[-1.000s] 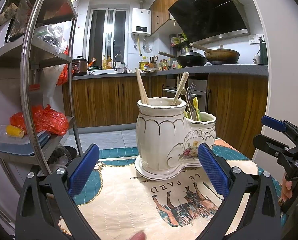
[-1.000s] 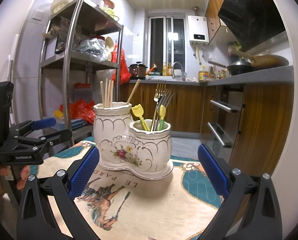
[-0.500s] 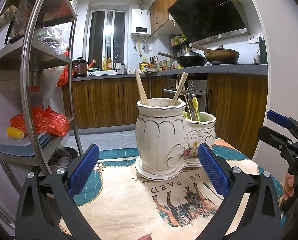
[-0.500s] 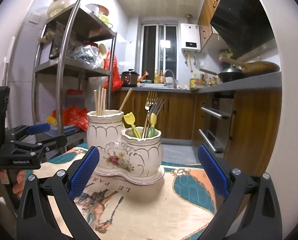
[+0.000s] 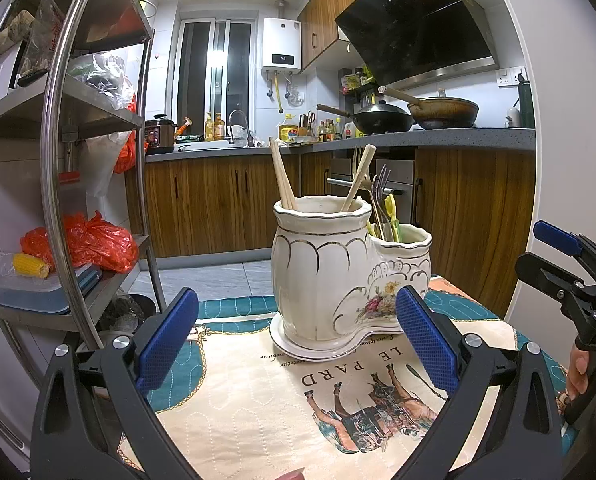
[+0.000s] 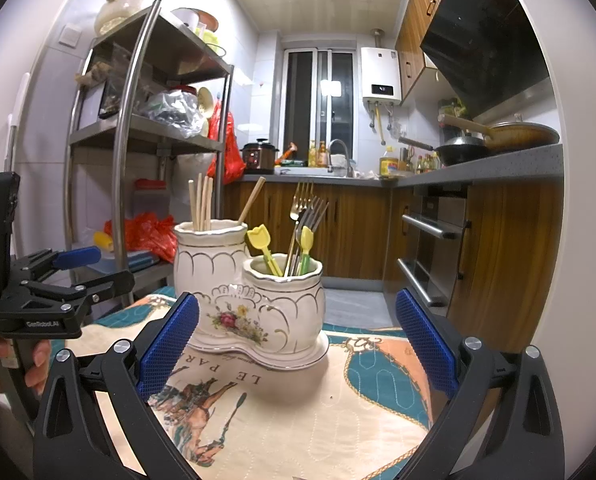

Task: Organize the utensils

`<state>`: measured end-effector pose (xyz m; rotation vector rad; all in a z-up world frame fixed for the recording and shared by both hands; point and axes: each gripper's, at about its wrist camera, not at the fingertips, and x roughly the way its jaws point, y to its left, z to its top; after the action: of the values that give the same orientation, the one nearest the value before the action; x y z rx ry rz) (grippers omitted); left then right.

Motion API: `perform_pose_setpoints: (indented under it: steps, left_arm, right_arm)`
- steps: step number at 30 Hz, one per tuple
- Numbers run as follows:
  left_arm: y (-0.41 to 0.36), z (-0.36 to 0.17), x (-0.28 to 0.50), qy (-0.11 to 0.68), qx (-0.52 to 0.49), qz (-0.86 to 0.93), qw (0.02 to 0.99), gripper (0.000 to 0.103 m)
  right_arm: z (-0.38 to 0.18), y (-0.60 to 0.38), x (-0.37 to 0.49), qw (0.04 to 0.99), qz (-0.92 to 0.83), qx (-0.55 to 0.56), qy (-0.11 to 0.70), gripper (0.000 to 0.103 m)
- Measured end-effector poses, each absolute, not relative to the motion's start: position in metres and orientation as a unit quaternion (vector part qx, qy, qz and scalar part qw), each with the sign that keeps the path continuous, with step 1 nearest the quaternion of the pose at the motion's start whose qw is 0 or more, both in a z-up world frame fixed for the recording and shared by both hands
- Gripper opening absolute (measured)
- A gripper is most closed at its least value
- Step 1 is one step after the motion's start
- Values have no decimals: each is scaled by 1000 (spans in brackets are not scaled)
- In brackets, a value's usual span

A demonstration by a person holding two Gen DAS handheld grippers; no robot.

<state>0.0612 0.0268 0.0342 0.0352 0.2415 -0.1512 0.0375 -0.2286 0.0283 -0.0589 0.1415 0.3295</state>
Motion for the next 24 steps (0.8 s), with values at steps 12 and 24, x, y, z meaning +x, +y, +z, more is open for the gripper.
perform_pose_setpoints:
  steps: [12,24]
  left_arm:
    - [27,34,61,121,18,-75,990,97]
    - [27,33,61,122,17,-70,990,97]
  right_arm:
    - [28,-229,38,984,164,-29,71,98]
    - [28,-229,38,984,164,-29,71,98]
